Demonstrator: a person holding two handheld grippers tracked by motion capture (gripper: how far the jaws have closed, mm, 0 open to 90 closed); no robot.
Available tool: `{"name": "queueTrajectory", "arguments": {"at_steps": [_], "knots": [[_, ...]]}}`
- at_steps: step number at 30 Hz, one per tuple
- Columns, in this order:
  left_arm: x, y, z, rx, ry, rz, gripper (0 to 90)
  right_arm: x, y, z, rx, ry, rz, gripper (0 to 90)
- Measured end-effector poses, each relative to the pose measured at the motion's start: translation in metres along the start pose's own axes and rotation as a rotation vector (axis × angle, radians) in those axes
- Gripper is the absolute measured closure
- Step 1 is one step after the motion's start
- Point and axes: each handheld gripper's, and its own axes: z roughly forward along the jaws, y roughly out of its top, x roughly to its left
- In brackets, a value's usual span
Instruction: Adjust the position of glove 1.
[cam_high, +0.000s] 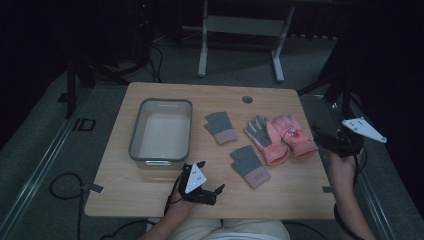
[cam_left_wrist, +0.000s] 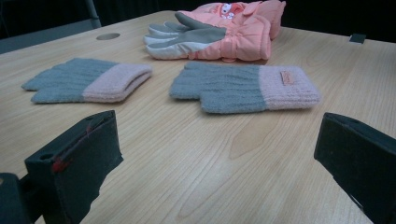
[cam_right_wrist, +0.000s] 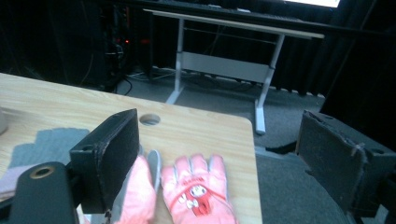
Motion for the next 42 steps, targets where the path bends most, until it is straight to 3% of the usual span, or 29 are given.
{"name": "queueTrajectory", "arguments": {"at_steps": [7, 11, 15, 18, 22, 34, 42], "knots": [[0.0, 0.0, 0.0, 0.0, -0.002, -0.001, 0.0, 0.02, 0.017, 0.01, -0.015, 0.06, -0.033, 12.9], [0.0, 0.0, 0.0, 0.001, -0.004, -0.002, 0.0, 0.032, 0.024, 0.018, -0.008, 0.146, -0.021, 14.1], [-0.001, 0.0, 0.0, 0.0, -0.006, 0.004, 0.0, 0.046, 0.027, 0.027, -0.02, 0.181, -0.042, 14.7], [-0.001, 0.0, 0.0, 0.001, -0.009, 0.003, 0.0, 0.053, 0.029, 0.036, 0.024, 0.248, -0.027, 17.2], [-0.001, 0.0, 0.0, -0.002, -0.011, 0.0, 0.0, 0.062, 0.028, 0.05, 0.104, 0.301, -0.002, 16.1], [-0.001, 0.0, 0.0, 0.0, -0.015, -0.001, 0.0, 0.091, 0.027, 0.071, 0.141, 0.377, -0.014, 11.1], [0.001, 0.0, 0.0, -0.003, -0.012, -0.013, 0.0, 0.118, 0.018, 0.091, 0.196, 0.441, -0.061, 13.5]]}}
